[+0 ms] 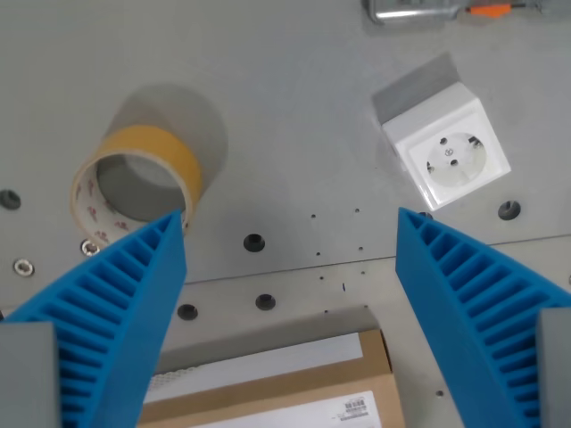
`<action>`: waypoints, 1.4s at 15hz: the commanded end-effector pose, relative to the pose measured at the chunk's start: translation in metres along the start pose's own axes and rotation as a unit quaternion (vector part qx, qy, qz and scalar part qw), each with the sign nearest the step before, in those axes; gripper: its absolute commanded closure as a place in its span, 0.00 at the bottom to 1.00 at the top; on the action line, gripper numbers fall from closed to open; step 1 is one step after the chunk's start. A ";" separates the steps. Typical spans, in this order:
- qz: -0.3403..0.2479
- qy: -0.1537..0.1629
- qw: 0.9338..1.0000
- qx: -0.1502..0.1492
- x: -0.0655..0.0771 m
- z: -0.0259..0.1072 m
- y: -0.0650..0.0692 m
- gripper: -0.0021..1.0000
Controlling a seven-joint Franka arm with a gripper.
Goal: Move above the white socket
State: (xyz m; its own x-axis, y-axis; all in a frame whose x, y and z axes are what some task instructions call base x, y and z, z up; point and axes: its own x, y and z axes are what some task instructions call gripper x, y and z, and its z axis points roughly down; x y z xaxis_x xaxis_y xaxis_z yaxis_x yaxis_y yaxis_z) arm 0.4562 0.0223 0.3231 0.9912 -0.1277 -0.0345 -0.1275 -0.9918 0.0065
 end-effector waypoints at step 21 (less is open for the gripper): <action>0.447 0.056 0.893 0.012 -0.031 0.108 0.078 0.00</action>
State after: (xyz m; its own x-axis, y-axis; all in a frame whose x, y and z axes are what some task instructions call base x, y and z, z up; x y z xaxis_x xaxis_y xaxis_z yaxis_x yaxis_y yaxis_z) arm 0.4141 -0.0475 0.2242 0.7439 -0.6683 -0.0112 -0.6682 -0.7439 0.0085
